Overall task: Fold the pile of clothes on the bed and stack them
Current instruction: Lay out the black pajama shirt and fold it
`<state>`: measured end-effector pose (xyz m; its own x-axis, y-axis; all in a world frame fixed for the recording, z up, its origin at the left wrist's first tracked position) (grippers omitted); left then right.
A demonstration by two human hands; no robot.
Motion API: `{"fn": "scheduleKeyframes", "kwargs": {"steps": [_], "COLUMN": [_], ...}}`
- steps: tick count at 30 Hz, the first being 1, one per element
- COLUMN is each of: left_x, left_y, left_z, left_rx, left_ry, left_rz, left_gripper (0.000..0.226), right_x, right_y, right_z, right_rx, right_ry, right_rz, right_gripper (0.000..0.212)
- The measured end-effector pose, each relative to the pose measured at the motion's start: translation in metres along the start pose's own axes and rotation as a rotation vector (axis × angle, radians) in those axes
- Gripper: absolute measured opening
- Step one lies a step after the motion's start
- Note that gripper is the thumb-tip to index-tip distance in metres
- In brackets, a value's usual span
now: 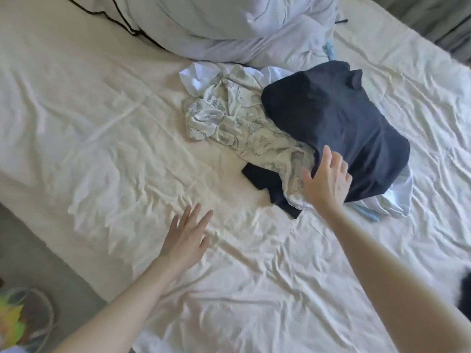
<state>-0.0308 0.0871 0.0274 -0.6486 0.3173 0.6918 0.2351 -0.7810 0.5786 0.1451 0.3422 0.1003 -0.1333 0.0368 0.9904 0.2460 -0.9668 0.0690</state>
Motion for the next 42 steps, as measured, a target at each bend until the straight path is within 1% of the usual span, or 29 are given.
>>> {"fn": "scheduleKeyframes", "kwargs": {"steps": [2, 3, 4, 6, 7, 9, 13, 15, 16, 17, 18, 21, 22, 23, 24, 25, 26, 27, 28, 29, 30, 31, 32, 33, 34, 37, 39, 41, 42], "left_x": [-0.017, -0.026, -0.036, -0.055, -0.062, -0.074, -0.082, -0.076, -0.071, -0.065, -0.057, -0.031, -0.023, -0.016, -0.009, -0.004, -0.001, -0.001, -0.003, -0.010, -0.018, -0.028, -0.037, -0.046, -0.051, -0.056, -0.049, -0.036, -0.026], "left_y": [-0.030, -0.042, -0.054, -0.073, -0.080, -0.090, -0.097, -0.097, -0.097, -0.095, -0.092, -0.071, -0.060, -0.052, -0.043, -0.032, -0.022, -0.009, 0.004, 0.020, 0.036, 0.052, 0.068, 0.084, 0.098, 0.130, 0.138, 0.133, 0.130], "left_z": [-0.001, -0.003, -0.005, -0.009, -0.010, -0.015, -0.023, -0.020, -0.013, -0.004, 0.007, 0.046, 0.059, 0.070, 0.078, 0.084, 0.083, 0.077, 0.069, 0.059, 0.048, 0.034, 0.019, 0.005, -0.008, -0.031, -0.036, -0.029, -0.023], "left_rx": [-0.007, -0.011, -0.014, -0.001, 0.012, 0.038, 0.056, 0.071, 0.086, 0.117, 0.172, 0.418, 0.461, 0.462, 0.431, 0.400, 0.400, 0.424, 0.451, 0.483, 0.526, 0.573, 0.609, 0.633, 0.644, 0.654, 0.618, 0.519, 0.446], "left_ry": [-0.043, -0.064, -0.079, -0.094, -0.103, -0.126, -0.131, -0.086, -0.015, 0.123, 0.343, 1.232, 1.467, 1.620, 1.695, 1.715, 1.670, 1.563, 1.439, 1.342, 1.286, 1.247, 1.216, 1.191, 1.178, 1.223, 1.242, 1.171, 1.057], "left_rz": [-0.096, -0.142, -0.180, -0.242, -0.269, -0.296, -0.319, -0.346, -0.357, -0.353, -0.329, -0.234, -0.221, -0.206, -0.184, -0.128, -0.021, 0.097, 0.177, 0.204, 0.200, 0.189, 0.187, 0.192, 0.205, 0.288, 0.322, 0.244, 0.174], "left_gripper": [0.062, 0.062, 0.062, 0.062, 0.062, 0.064, 0.067, 0.065, 0.062, 0.058, 0.054, 0.043, 0.038, 0.036, 0.035, 0.037, 0.040, 0.041, 0.039, 0.035, 0.029, 0.026, 0.025, 0.024, 0.020, 0.004, 0.009, 0.023, 0.031], "right_x": [-0.021, -0.031, -0.041, -0.056, -0.062, -0.071, -0.074, -0.070, -0.067, -0.061, -0.054, -0.026, -0.018, -0.012, -0.006, -0.001, 0.001, 0.001, -0.004, -0.014, -0.025, -0.037, -0.045, -0.051, -0.053, -0.056, -0.055, -0.050, -0.046], "right_y": [-0.032, -0.045, -0.056, -0.071, -0.074, -0.072, -0.054, -0.037, -0.027, -0.016, -0.004, 0.041, 0.060, 0.080, 0.101, 0.124, 0.146, 0.166, 0.183, 0.197, 0.209, 0.219, 0.227, 0.231, 0.231, 0.221, 0.217, 0.219, 0.222], "right_z": [0.013, 0.019, 0.024, 0.032, 0.034, 0.037, 0.033, 0.028, 0.024, 0.020, 0.013, -0.006, -0.014, -0.022, -0.029, -0.036, -0.042, -0.046, -0.050, -0.052, -0.050, -0.044, -0.038, -0.032, -0.027, -0.026, -0.043, -0.068, -0.081], "right_rx": [-0.047, -0.057, -0.055, -0.028, -0.014, 0.011, 0.019, 0.016, 0.029, 0.063, 0.121, 0.328, 0.385, 0.436, 0.479, 0.524, 0.576, 0.622, 0.670, 0.706, 0.724, 0.722, 0.688, 0.627, 0.560, 0.410, 0.377, 0.364, 0.367], "right_ry": [0.044, 0.069, 0.088, 0.077, 0.046, -0.038, -0.219, -0.289, -0.315, -0.335, -0.349, -0.384, -0.406, -0.435, -0.462, -0.479, -0.489, -0.482, -0.447, -0.384, -0.315, -0.276, -0.263, -0.282, -0.299, -0.357, -0.438, -0.565, -0.605], "right_rz": [0.003, 0.007, 0.020, 0.074, 0.102, 0.142, 0.183, 0.180, 0.171, 0.168, 0.170, 0.181, 0.181, 0.180, 0.164, 0.138, 0.103, 0.057, -0.034, -0.172, -0.338, -0.483, -0.585, -0.633, -0.643, -0.617, -0.649, -0.765, -0.814], "right_gripper": [0.074, 0.074, 0.070, 0.052, 0.044, 0.037, 0.039, 0.039, 0.038, 0.036, 0.034, 0.029, 0.029, 0.030, 0.029, 0.029, 0.027, 0.022, 0.016, 0.011, 0.014, 0.022, 0.028, 0.030, 0.032, 0.041, 0.046, 0.048, 0.046]}}
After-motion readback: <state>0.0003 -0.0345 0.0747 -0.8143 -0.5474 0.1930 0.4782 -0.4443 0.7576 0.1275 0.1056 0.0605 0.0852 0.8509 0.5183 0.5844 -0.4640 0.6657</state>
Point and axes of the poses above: each hand's wrist, its own y-axis away from the middle knuckle, its own x-axis out of the back of the hand, z = x × y, the point moved 4 cm from there along -y, towards the middle knuckle, and after that the axes turned 15 degrees about y, right-handed, at the moved point
